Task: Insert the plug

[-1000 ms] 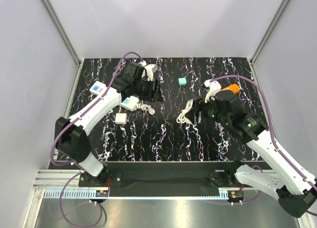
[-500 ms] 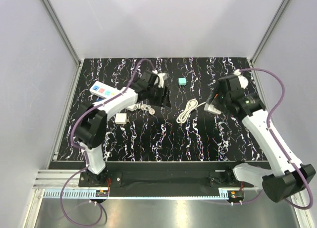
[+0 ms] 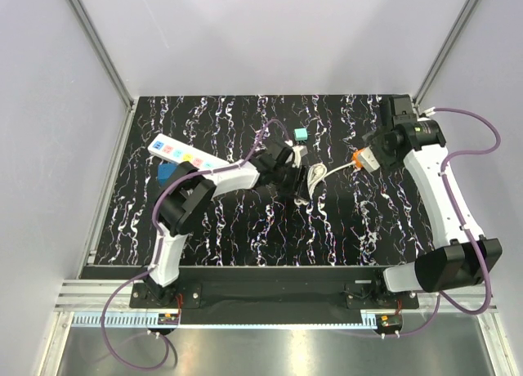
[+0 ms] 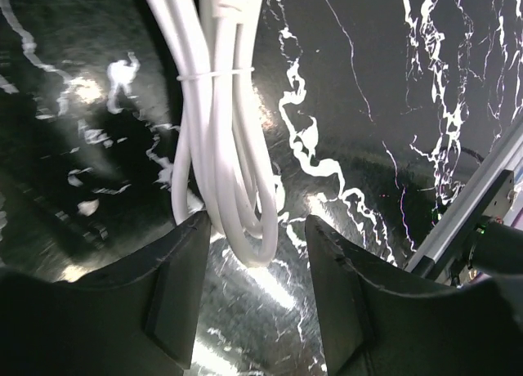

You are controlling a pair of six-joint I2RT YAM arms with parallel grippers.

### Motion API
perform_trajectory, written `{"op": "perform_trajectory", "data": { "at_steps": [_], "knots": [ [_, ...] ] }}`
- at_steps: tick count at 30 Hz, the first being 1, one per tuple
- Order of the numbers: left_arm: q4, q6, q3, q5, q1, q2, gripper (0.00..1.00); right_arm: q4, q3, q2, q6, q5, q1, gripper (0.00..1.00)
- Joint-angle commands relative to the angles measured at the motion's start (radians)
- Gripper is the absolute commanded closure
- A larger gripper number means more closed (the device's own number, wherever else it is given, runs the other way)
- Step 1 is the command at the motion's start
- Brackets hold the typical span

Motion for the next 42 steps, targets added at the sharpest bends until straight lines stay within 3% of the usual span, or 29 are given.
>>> {"op": "perform_trajectory", "data": {
  "at_steps": [1, 5, 8, 9, 12, 17, 19, 22, 23, 24, 25, 27, 34, 39, 42],
  "knots": [
    [0.093, -0.011, 0.043, 0.011, -0.016, 0.013, 0.46, -0.018, 0.018, -0.028, 0.013, 0.046, -0.019, 1.00],
    [0.101, -0.009, 0.057, -0.007, -0.028, 0.048, 0.48, 0.011, -0.028, -0.077, -0.023, 0.104, -0.024, 1.00],
    [0.105, -0.020, 0.071, 0.016, -0.042, 0.063, 0.71, 0.029, -0.058, -0.093, -0.070, 0.133, -0.028, 1.00],
    [0.110, -0.034, 0.065, 0.017, -0.052, 0.060, 0.84, 0.029, -0.065, -0.093, -0.078, 0.144, -0.032, 1.00],
    [0.188, -0.103, -0.021, 0.027, -0.083, 0.008, 0.98, 0.031, -0.075, -0.085, -0.083, 0.155, -0.045, 1.00],
    [0.381, -0.259, -0.258, -0.019, -0.166, -0.125, 1.00, 0.029, -0.082, -0.047, -0.005, 0.124, -0.078, 1.00],
    [0.455, -0.363, -0.326, -0.038, -0.213, -0.157, 0.96, 0.026, -0.081, -0.012, 0.037, 0.119, -0.093, 1.00],
    [0.567, -0.459, -0.409, -0.065, -0.282, -0.204, 0.77, 0.026, -0.077, 0.044, 0.078, 0.089, -0.110, 1.00],
    [0.581, -0.468, -0.415, -0.070, -0.296, -0.222, 0.69, 0.026, -0.075, 0.058, 0.089, 0.077, -0.117, 1.00],
    [0.579, -0.473, -0.414, -0.068, -0.318, -0.233, 0.51, 0.026, -0.071, 0.070, 0.100, 0.072, -0.121, 1.00],
    [0.573, -0.473, -0.411, -0.068, -0.324, -0.246, 0.40, 0.028, -0.071, 0.090, 0.129, 0.070, -0.124, 1.00],
    [0.530, -0.454, -0.402, -0.065, -0.326, -0.297, 0.29, 0.026, -0.062, 0.120, 0.170, 0.066, -0.133, 1.00],
    [0.152, -0.226, -0.307, -0.199, -0.261, -0.466, 0.26, 0.052, 0.001, 0.251, 0.178, 0.130, -0.186, 1.00],
    [0.165, -0.223, -0.294, -0.130, -0.178, -0.405, 0.40, 0.064, 0.009, 0.335, 0.157, 0.165, -0.268, 1.00],
    [0.174, -0.227, -0.283, -0.095, -0.177, -0.382, 0.40, 0.087, 0.018, 0.386, 0.128, 0.176, -0.301, 1.00]
  ]
}}
